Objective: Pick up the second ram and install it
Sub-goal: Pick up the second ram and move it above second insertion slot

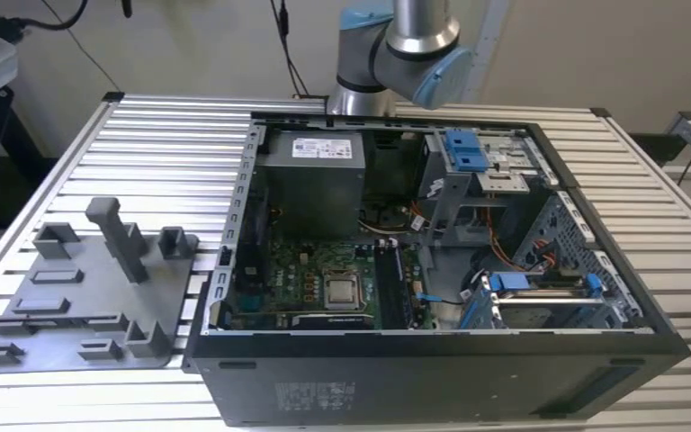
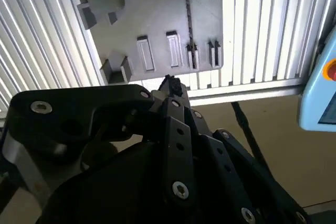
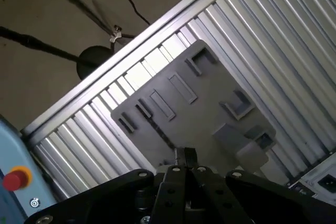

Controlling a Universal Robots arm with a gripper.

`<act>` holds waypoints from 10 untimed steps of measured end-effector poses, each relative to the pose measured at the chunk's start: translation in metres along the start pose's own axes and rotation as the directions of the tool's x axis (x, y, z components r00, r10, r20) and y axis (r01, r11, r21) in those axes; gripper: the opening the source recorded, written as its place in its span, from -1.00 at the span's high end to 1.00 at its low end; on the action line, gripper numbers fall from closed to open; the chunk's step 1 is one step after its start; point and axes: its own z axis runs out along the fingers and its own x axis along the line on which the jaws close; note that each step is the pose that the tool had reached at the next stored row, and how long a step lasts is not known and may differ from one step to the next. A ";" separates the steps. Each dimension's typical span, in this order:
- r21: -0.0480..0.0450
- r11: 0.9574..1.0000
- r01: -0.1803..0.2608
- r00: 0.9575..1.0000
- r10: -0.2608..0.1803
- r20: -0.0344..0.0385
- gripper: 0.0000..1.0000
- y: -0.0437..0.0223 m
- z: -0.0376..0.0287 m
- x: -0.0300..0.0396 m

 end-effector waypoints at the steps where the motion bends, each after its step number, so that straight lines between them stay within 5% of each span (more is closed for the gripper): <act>1: 0.000 1.000 0.018 1.000 -0.018 -0.001 0.79 0.0000 0.0001 0.0000; 6: 0.000 0.994 0.110 0.994 -0.110 -0.006 0.79 0.0000 0.0009 0.0000; 10: -0.001 0.984 0.181 0.983 -0.181 -0.010 0.79 -0.0001 0.0020 0.0000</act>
